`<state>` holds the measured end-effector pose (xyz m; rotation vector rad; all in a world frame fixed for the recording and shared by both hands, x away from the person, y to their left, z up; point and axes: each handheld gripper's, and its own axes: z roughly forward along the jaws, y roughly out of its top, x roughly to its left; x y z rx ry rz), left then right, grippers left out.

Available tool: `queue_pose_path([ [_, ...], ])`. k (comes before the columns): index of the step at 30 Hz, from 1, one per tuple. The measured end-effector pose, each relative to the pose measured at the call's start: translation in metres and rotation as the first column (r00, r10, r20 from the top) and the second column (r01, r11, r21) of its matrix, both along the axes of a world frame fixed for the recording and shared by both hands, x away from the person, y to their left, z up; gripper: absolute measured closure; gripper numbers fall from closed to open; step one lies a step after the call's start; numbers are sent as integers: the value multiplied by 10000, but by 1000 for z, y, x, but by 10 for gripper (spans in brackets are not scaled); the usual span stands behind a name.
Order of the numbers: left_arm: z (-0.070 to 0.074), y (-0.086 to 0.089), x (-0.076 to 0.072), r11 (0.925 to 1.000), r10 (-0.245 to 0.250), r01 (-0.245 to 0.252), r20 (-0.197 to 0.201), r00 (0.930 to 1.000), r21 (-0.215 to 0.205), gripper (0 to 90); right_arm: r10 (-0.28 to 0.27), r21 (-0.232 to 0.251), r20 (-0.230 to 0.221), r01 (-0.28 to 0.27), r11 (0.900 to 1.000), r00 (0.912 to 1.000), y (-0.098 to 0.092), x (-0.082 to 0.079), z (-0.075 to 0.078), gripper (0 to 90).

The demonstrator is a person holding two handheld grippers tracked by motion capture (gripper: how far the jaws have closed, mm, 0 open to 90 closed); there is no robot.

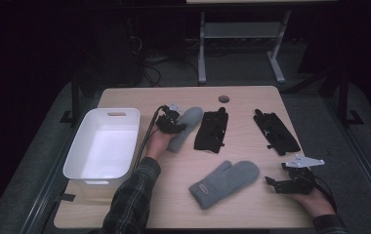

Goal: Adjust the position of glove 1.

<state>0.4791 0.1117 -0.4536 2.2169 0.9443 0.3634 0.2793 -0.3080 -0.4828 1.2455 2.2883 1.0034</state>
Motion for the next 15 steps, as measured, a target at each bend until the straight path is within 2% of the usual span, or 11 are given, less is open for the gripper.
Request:
queue_pose_path([
  [6, 9, 1, -6, 9997, -231, 230, -45, 9997, -43, 753, -2, -2, 1, 2, 10000, 10000, 0, 0, 0, 136],
  [8, 11, 2, -9, 9994, -272, 269, -156, 9995, -213, 763, -4, -2, -1, 4, 10000, 10000, 0, 0, 0, 136],
  [15, 25, 0, -21, 9953, -918, 913, -151, 9957, -334, 782, -6, -6, 0, 6, 10000, 10000, 0, 0, 0, 136],
])
